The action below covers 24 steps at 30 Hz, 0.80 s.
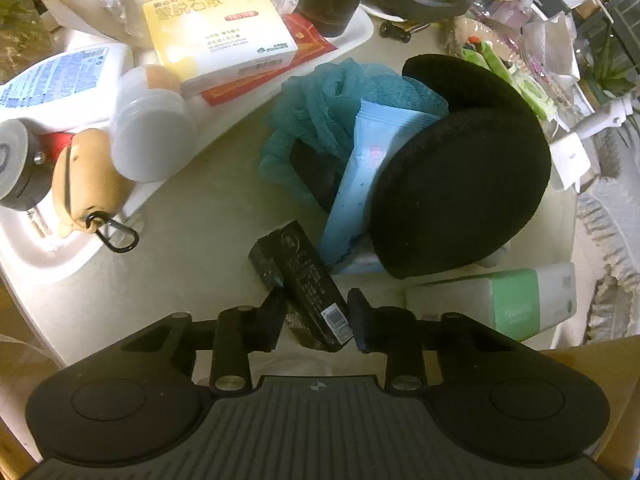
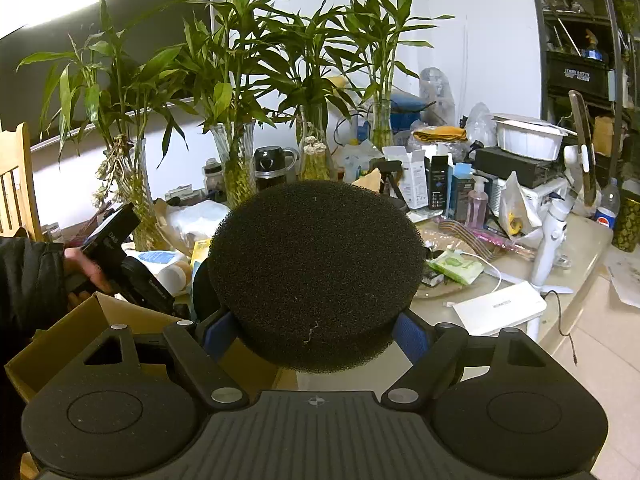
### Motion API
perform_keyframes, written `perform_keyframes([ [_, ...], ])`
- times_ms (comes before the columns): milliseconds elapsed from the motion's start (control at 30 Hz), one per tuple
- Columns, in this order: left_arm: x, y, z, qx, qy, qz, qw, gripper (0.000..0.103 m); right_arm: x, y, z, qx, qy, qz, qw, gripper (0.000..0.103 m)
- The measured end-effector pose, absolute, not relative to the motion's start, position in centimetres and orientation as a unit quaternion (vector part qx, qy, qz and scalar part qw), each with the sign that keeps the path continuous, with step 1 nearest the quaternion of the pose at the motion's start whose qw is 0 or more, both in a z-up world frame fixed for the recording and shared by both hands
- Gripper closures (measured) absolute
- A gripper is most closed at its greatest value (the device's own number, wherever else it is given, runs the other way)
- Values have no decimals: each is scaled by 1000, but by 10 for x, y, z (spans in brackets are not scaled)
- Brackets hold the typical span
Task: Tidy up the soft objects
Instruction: 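Lift the foam sponge with the right tool while the left tool grasps the black package, then carry the black package into the box and open the left tool while the right tool holds the sponge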
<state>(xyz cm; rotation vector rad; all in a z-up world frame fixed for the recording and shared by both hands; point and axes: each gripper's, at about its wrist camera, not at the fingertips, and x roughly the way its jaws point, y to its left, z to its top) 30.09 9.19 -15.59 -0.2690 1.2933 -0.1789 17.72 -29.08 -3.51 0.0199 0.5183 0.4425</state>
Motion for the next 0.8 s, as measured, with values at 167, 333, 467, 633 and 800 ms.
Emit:
perform_keyframes([
  [167, 290, 99, -151, -118, 588, -76, 797, 79, 175, -288, -34, 13, 253, 221, 942, 19],
  [333, 278, 106, -137, -118, 568, -68, 812, 79, 173, -284, -32, 12, 253, 225, 941, 19],
  [467, 264, 108, -116, -113, 544, -67, 829, 79, 169, -282, -28, 12, 250, 229, 941, 19],
  [633, 246, 101, -86, -98, 504, -74, 855, 79, 161, -281, -21, 14, 244, 236, 941, 19],
  [800, 224, 94, -51, -101, 465, -84, 876, 79, 148, -282, -18, 33, 239, 242, 940, 19],
])
